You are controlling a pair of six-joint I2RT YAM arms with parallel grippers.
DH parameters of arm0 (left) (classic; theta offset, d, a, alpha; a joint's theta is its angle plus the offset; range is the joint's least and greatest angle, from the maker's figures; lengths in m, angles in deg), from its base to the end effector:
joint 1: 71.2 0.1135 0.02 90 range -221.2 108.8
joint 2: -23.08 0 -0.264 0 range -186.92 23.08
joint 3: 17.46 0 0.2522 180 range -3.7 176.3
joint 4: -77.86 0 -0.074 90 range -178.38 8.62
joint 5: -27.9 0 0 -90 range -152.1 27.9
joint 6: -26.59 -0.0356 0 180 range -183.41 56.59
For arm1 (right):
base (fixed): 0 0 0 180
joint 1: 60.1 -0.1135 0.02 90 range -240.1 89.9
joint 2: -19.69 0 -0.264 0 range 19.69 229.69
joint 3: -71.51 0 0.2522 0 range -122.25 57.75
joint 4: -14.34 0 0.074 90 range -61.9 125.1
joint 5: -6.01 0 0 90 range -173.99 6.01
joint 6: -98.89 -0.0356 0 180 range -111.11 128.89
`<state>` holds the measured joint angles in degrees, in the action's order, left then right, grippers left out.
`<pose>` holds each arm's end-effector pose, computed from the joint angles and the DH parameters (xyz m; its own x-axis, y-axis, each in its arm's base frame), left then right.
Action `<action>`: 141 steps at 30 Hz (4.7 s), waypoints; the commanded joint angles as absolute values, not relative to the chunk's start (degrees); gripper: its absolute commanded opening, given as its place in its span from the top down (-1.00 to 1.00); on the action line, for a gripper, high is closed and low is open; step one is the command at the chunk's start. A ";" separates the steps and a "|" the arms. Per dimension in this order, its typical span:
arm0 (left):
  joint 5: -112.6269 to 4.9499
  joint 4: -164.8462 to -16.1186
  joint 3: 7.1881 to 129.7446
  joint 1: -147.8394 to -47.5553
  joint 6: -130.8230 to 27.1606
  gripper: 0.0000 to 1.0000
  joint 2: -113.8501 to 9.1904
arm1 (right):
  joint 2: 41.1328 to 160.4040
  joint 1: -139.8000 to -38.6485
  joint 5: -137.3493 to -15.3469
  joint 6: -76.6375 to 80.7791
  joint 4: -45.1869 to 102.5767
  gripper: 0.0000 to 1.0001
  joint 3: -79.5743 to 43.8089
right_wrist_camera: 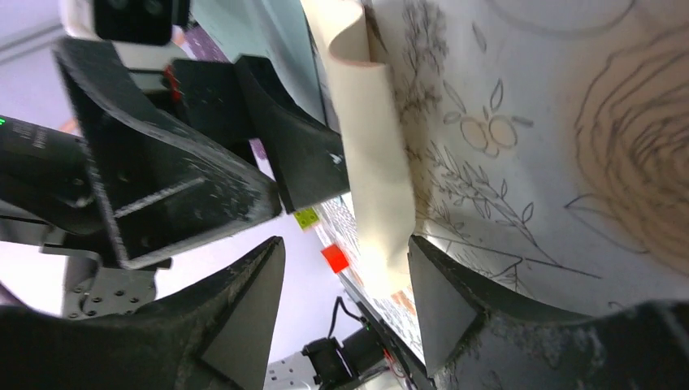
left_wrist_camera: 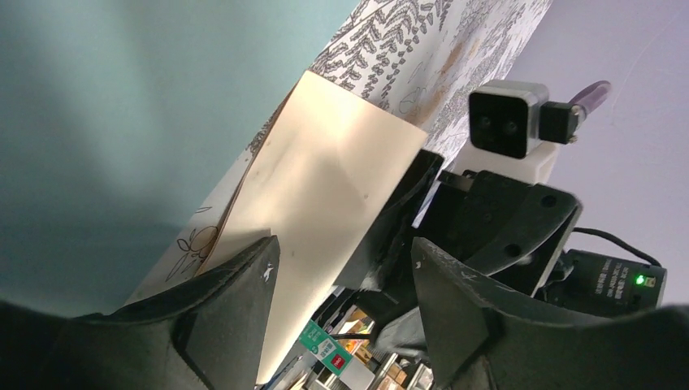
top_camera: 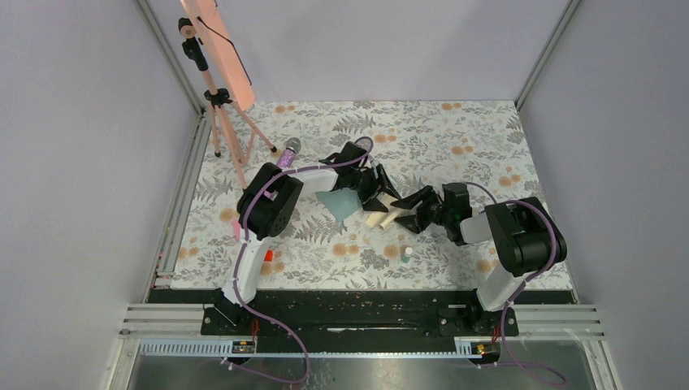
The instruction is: Place the letter into the envelope and seal it
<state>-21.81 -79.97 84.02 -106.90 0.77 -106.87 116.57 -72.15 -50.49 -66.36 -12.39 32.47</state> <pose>0.3726 -0.2961 0.1174 -0.9739 -0.1457 0.1738 -0.2263 0.5717 -0.7886 0.2645 0.0766 0.1085 -0.7439 0.6658 0.0578 0.3267 0.2868 0.9006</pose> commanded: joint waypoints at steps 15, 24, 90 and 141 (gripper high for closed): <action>-23.71 -79.00 82.41 -107.00 -1.88 -0.27 -107.11 | 115.43 -62.61 -50.48 -59.76 -10.18 -0.30 29.13; -23.39 -79.11 82.50 -107.01 -1.98 -0.27 -107.27 | 116.98 -62.61 -47.47 -58.90 -10.70 -0.29 28.72; -21.31 -80.38 81.92 -106.89 -1.97 -0.27 -106.44 | 122.70 -71.88 -45.91 -69.16 -43.97 -0.25 33.68; -28.78 -69.35 76.95 -103.12 -14.52 -0.24 -96.01 | 108.07 -64.13 -50.43 -38.86 17.82 -0.26 23.13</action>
